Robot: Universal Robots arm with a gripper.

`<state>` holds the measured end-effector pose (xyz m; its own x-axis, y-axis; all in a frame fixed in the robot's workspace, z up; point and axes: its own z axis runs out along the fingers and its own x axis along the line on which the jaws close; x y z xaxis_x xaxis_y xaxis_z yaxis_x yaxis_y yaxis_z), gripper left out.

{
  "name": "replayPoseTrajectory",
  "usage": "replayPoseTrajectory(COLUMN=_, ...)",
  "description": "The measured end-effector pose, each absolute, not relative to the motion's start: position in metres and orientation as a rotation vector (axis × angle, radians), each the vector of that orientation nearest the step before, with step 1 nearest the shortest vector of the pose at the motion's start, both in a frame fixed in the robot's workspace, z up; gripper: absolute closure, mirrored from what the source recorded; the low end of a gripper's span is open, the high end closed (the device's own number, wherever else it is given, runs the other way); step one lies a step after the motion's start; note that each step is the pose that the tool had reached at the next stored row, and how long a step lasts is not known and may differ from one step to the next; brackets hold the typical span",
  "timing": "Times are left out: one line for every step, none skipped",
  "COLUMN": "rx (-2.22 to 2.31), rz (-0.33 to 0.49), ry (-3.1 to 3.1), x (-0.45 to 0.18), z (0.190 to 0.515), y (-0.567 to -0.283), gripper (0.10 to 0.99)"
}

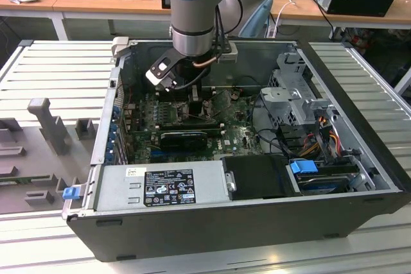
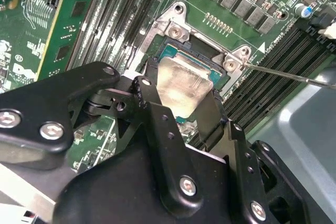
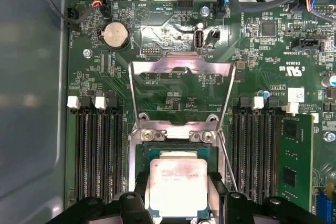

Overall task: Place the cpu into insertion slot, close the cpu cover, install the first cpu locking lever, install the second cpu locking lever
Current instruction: 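Place the cpu into insertion slot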

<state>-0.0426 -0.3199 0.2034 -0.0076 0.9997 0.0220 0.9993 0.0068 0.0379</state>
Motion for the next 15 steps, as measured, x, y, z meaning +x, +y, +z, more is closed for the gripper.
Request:
replayPoseTrajectory(rx=2.206, rz=0.066, ry=2.221, x=-0.0426, z=0.2026, y=-0.3199, gripper=0.557)
replayPoseTrajectory(rx=2.206, rz=0.066, ry=2.221, x=-0.0426, z=0.202, y=-0.3199, gripper=0.557)
replayPoseTrajectory(rx=2.206, rz=0.066, ry=2.221, x=-0.0426, z=0.2013, y=-0.3199, gripper=0.557)
replayPoseTrajectory(rx=2.206, rz=0.066, ry=2.221, x=-0.0426, z=0.2011, y=-0.3199, gripper=0.557)
replayPoseTrajectory(rx=2.206, rz=0.065, ry=2.221, x=-0.0426, z=0.2011, y=-0.3199, gripper=0.557)
replayPoseTrajectory(rx=2.206, rz=0.065, ry=2.221, x=-0.0426, z=0.2011, y=-0.3199, gripper=0.557)
replayPoseTrajectory(rx=2.206, rz=0.065, ry=2.221, x=-0.0426, z=0.2011, y=-0.3199, gripper=0.557)
replayPoseTrajectory(rx=2.206, rz=0.066, ry=2.221, x=-0.0426, z=0.201, y=-0.3199, gripper=0.557)
replayPoseTrajectory(rx=2.206, rz=0.065, ry=2.221, x=-0.0426, z=0.201, y=-0.3199, gripper=0.557)
replayPoseTrajectory(rx=2.206, rz=0.066, ry=2.221, x=-0.0426, z=0.201, y=-0.3199, gripper=0.557)
replayPoseTrajectory(rx=2.206, rz=0.066, ry=2.221, x=-0.0426, z=0.201, y=-0.3199, gripper=0.557)
replayPoseTrajectory(rx=2.206, rz=0.066, ry=2.221, x=-0.0426, z=0.201, y=-0.3199, gripper=0.549)
replayPoseTrajectory(rx=2.206, rz=0.066, ry=2.221, x=-0.0426, z=0.201, y=-0.3199, gripper=0.49)
replayPoseTrajectory(rx=2.206, rz=0.066, ry=2.221, x=-0.0425, z=0.201, y=-0.3199, gripper=0.424)
replayPoseTrajectory(rx=2.206, rz=0.066, ry=2.221, x=-0.0425, z=0.201, y=-0.3199, gripper=0.424)
